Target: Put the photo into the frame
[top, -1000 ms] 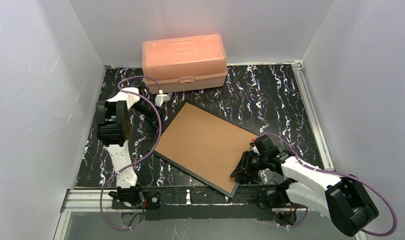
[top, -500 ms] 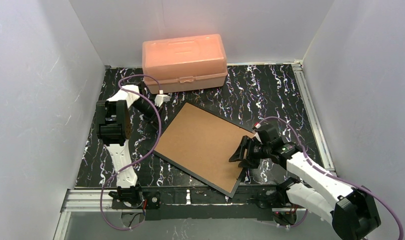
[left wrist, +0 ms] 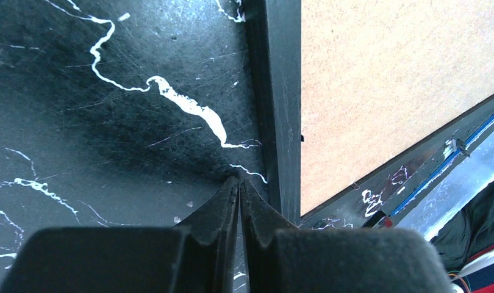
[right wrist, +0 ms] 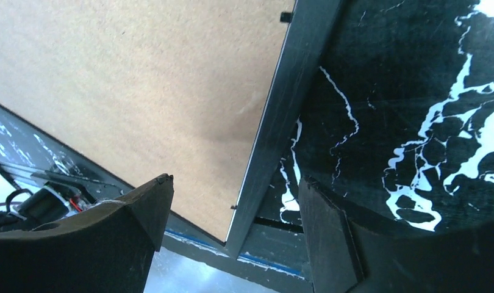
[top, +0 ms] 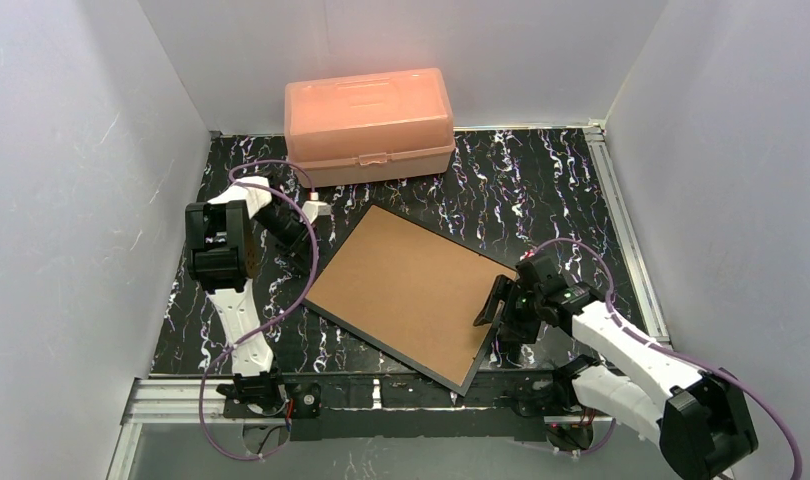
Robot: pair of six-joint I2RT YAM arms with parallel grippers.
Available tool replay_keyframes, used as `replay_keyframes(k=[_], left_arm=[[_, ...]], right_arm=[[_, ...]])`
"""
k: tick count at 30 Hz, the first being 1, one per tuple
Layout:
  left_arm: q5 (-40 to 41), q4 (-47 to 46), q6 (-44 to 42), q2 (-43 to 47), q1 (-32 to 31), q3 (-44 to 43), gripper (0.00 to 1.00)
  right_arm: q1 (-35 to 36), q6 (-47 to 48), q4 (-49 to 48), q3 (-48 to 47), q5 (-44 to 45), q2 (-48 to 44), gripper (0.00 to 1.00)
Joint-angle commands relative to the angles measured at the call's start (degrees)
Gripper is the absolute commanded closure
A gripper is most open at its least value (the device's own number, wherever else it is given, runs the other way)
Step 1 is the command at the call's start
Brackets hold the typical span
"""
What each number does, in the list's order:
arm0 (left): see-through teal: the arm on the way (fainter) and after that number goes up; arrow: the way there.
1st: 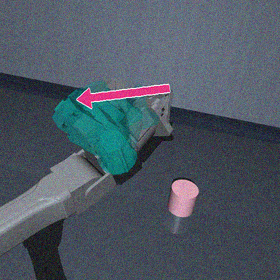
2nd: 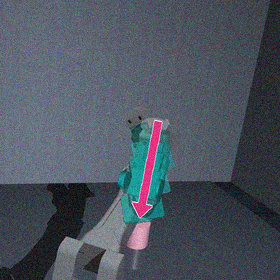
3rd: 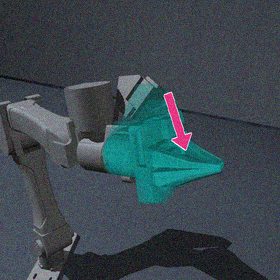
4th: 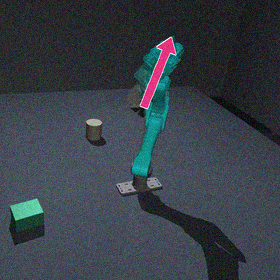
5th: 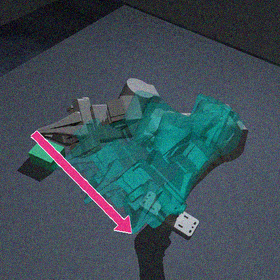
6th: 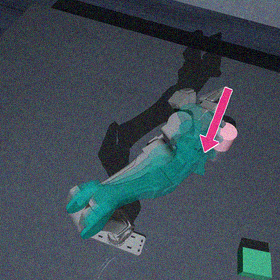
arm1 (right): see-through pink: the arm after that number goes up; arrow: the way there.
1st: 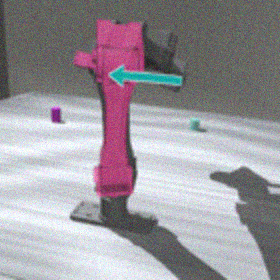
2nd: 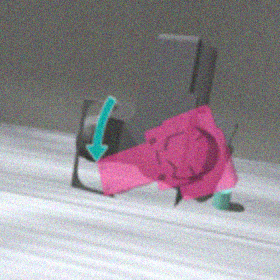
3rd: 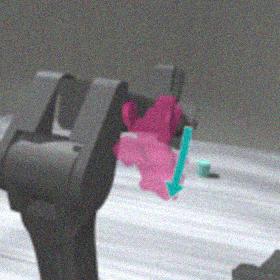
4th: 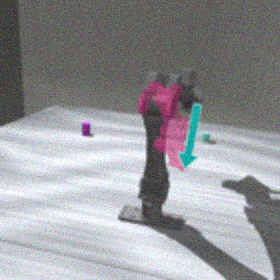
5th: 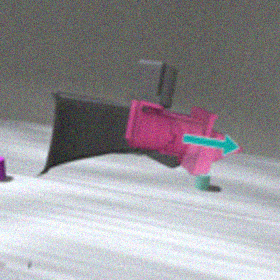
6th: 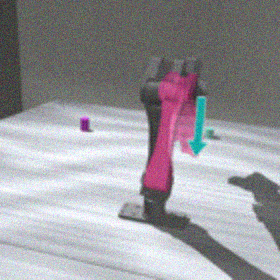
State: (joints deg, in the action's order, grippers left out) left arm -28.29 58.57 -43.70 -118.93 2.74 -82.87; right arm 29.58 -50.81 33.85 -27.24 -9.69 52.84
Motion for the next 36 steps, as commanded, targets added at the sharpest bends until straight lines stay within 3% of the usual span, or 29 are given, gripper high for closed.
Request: replay_keyframes(k=[1, 7, 16, 21, 29, 36], left_arm=[[1.5, -1.9, -1.9, 1.7, -0.7, 2.7, 0.96], [1.2, -2.7, -3.7, 3.2, -1.9, 6.7, 0.97], [0.0, -1.1, -7.3, 5.5, -2.0, 11.0, 0.98], [-1.5, 1.8, -10.4, 7.5, -5.2, 13.7, 0.99], [-3.2, 6.1, -17.0, 10.7, -9.9, 19.3, 0.98], [-4.8, 10.4, -19.7, 11.4, -10.7, 18.3, 0.97]], right_arm=[[-0.4, 0.6, -5.1, 0.0, 2.8, 2.9, 0.17], [-1.4, 3.7, -12.4, -4.3, 2.6, 11.9, 0.17], [-6.4, 14.1, -13.4, -18.1, -0.8, 28.8, 0.18], [-8.8, 17.7, -14.4, -24.5, -3.8, 35.6, 0.19], [-9.7, 19.8, -15.9, -32.1, -6.6, 44.5, 0.19], [-9.7, 19.7, -18.4, -37.9, -9.6, 50.9, 0.18]])
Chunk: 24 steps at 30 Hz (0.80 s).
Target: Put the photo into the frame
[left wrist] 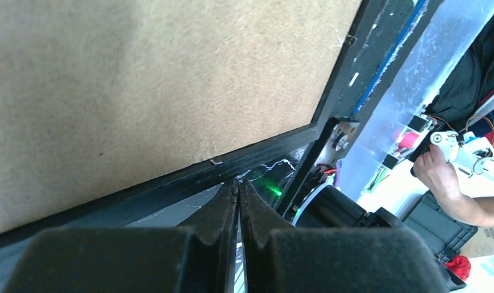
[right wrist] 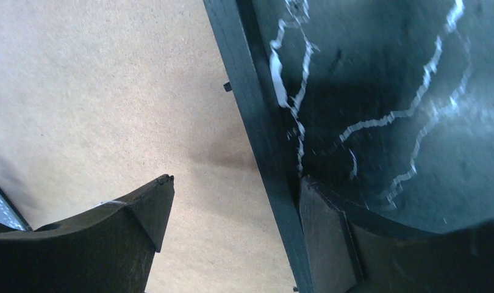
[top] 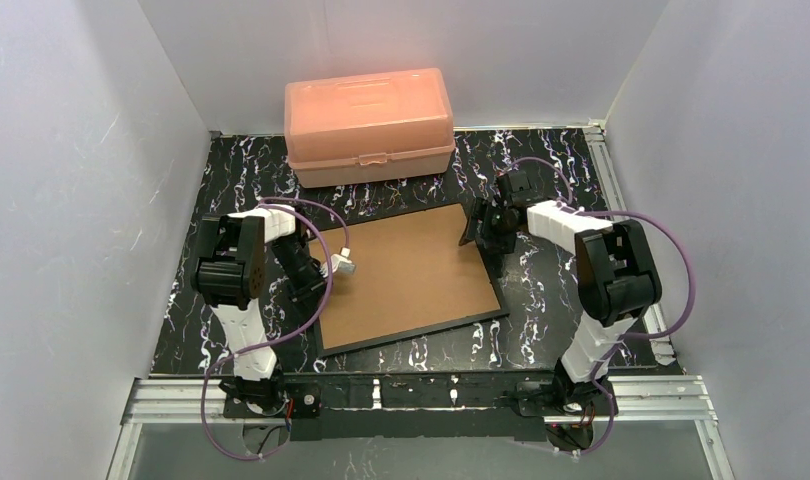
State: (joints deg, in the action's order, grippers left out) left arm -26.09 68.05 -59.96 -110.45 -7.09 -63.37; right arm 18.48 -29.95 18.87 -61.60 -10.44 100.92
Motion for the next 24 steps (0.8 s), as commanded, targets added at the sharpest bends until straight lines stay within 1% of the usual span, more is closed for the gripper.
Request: replay_keyframes(k=[1, 4, 6, 9, 11, 12, 14, 17, 20, 24], left_arm=[[-7.0, 1.5, -3.9, 3.4, -0.9, -1.2, 0.96], [-7.1, 3.3, -4.8, 4.9, -0.8, -1.6, 0.94], [-7.2, 4.9, -4.7, 5.6, -0.2, -3.3, 0.92], [-8.6, 9.0, -4.9, 5.8, 3.0, -9.3, 0.87], [-8.8, 10.4, -4.3, 5.3, 5.7, -14.5, 0.83], [-7.7, 8.1, -1.8, 5.1, 6.8, -16.7, 0.82], [-4.5, -0.6, 4.5, 4.5, 10.1, -19.0, 0.83], [-4.4, -11.7, 11.3, 2.4, 13.0, -21.2, 0.83], [-2.8, -19.5, 16.5, -0.4, 13.3, -22.1, 0.83], [-1.7, -27.2, 20.9, -2.1, 13.3, -21.6, 0.83]], right_arm=[[1.4, -1.2, -3.6, -4.1, -9.0, 3.1, 0.18], [1.2, -0.8, -3.1, -6.7, -9.3, 4.5, 0.16], [0.2, 0.1, -0.6, -9.4, -7.8, 4.8, 0.15], [-2.7, -0.3, 1.5, -9.8, -5.3, 1.2, 0.1], [-4.8, -0.4, 4.8, -8.7, -3.7, -2.3, 0.08], [-5.3, -0.6, 6.0, -7.4, -3.3, -4.5, 0.08], [-5.7, -1.2, 8.2, -4.0, -2.6, -9.0, 0.08], [-5.3, -5.3, 8.0, 5.5, -5.6, -16.0, 0.09], [-3.0, -9.0, 8.4, 14.6, -7.7, -22.2, 0.1], [-0.5, -13.2, 10.6, 22.5, -9.2, -30.1, 0.1]])
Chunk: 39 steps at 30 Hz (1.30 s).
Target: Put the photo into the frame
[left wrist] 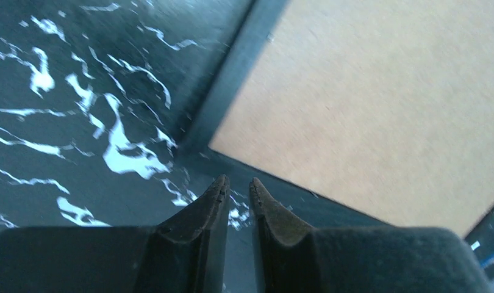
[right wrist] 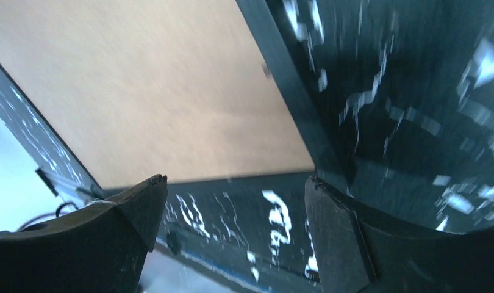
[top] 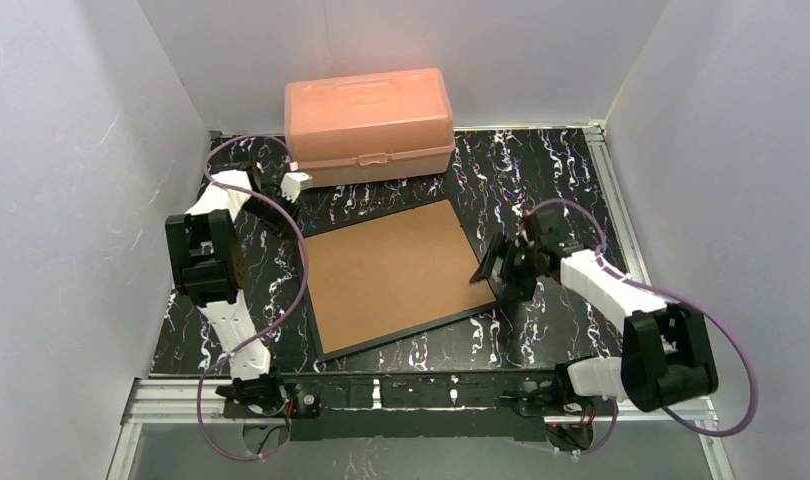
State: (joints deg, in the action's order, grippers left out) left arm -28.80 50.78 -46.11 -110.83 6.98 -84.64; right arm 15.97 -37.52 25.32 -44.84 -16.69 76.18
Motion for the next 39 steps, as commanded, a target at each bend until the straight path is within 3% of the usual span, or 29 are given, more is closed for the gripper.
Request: replay_keyframes(k=[1, 6, 12, 23, 39], left_arm=[[1.2, -11.0, 7.7, -2.2, -0.7, -0.6, 0.83], [0.5, -13.8, 10.6, -4.7, -0.8, -1.5, 0.83], [-0.5, -12.7, 10.3, -7.3, -0.8, -1.1, 0.84], [-2.8, -7.4, 4.5, -3.8, -0.9, 7.8, 0.87], [-6.9, -0.1, 1.1, -0.3, -1.8, 11.5, 0.89]], right_arm=[[2.3, -6.4, 4.8, 7.1, -3.4, -7.2, 0.1], [3.3, -11.3, 5.6, 13.2, -7.3, -13.9, 0.1], [3.8, -19.0, -7.9, 19.3, -10.7, -12.8, 0.11], [4.0, -17.1, -15.7, 15.7, -7.2, -2.4, 0.13], [0.5, -12.5, -20.5, 8.4, -4.0, 7.4, 0.15]])
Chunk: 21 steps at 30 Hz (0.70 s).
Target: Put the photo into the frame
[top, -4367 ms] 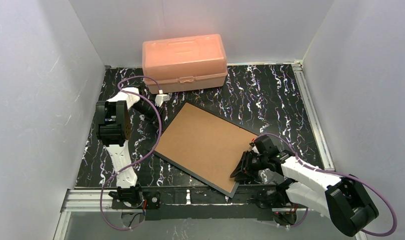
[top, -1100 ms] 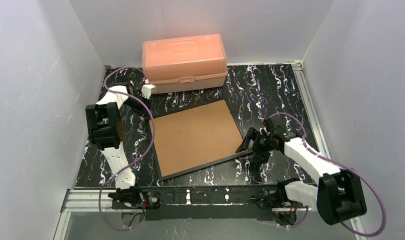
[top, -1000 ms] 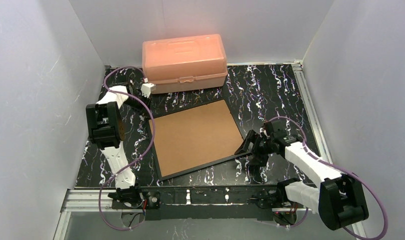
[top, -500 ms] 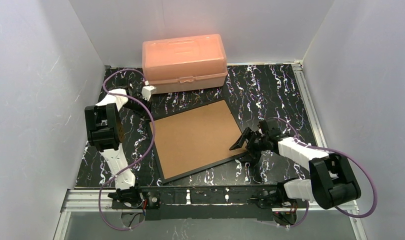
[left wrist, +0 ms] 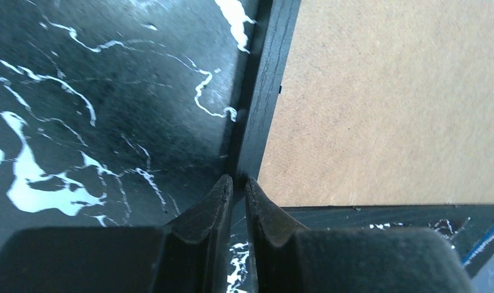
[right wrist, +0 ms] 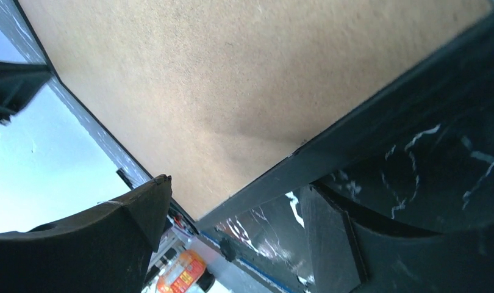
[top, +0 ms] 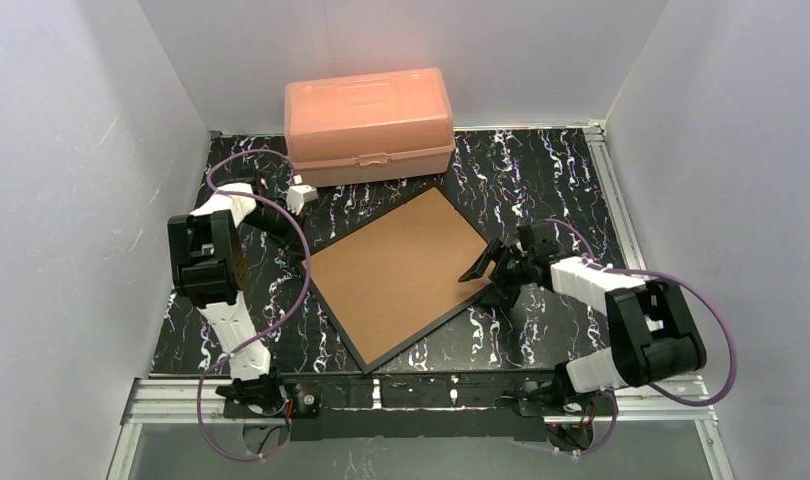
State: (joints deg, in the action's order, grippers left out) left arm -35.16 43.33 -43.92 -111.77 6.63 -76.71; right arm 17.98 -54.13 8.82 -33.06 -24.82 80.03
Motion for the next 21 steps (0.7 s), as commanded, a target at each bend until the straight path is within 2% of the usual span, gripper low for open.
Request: replay_keyframes(k=[1, 8, 16, 21], left_arm=[[-0.6, 7.4, -1.1, 0.8, -1.6, 3.7, 0.89], [-2.2, 11.0, -0.9, 3.5, -1.9, 1.7, 0.86], [-4.0, 12.7, 1.7, 0.9, -3.5, -5.6, 0.68], [-1.1, 8.7, 3.2, -0.3, -6.8, -5.5, 0.65]], right_arm=[[-2.2, 4.6, -3.9, -4.4, 3.9, 4.4, 0.16], [-6.2, 9.6, 3.8, -5.5, 4.2, 0.7, 0.16], [-11.0, 12.2, 8.9, -5.0, 3.5, -5.2, 0.16], [-11.9, 9.3, 1.8, -2.6, 2.3, -4.9, 0.22]])
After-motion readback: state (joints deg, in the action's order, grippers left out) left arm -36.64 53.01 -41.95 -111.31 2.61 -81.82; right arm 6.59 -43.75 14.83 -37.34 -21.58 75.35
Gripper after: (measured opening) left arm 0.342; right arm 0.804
